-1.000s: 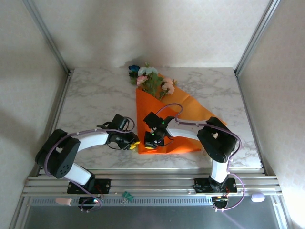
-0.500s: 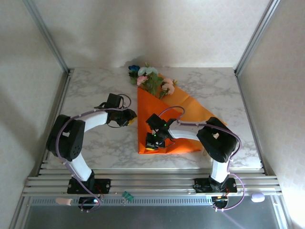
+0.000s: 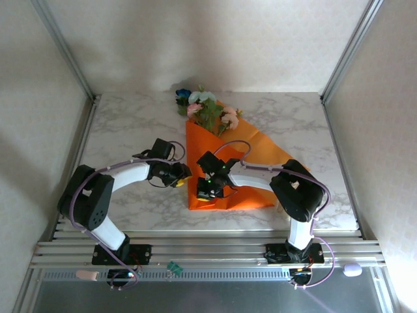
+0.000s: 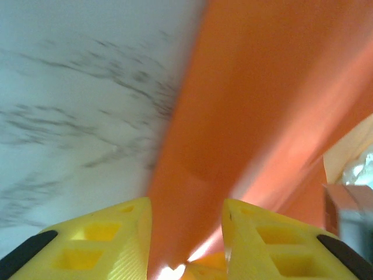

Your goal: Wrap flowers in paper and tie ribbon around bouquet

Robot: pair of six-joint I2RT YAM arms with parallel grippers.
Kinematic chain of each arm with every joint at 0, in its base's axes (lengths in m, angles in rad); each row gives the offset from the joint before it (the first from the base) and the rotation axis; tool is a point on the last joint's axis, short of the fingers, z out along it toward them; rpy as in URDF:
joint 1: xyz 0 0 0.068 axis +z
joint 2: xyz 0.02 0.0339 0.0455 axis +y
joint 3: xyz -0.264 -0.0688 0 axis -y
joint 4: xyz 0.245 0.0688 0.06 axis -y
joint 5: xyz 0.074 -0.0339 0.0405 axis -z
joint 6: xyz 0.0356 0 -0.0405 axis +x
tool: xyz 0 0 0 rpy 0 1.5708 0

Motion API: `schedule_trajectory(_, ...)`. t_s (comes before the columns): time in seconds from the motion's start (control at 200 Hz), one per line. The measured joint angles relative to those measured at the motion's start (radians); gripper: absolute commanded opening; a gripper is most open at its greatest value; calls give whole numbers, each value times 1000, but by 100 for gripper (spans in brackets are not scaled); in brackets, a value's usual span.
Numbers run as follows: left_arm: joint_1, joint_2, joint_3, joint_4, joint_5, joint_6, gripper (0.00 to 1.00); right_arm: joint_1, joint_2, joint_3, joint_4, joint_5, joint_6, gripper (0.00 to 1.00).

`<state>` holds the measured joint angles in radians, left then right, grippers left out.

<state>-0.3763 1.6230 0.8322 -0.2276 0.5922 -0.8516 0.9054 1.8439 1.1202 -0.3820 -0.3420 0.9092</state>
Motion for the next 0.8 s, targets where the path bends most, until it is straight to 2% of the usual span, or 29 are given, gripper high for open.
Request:
schedule_trajectory(0.205,59,41,24,76,6,63,38,0,29,-12,1,0,2,0)
schedule_trajectory(0.581,64,178,108,129,26,163,39,-3,5,-66,51,-3,10,0)
schedule_trajectory(0.801,79,234,132,203,112,215,37,-12,-3,-93,92,-24,27,0)
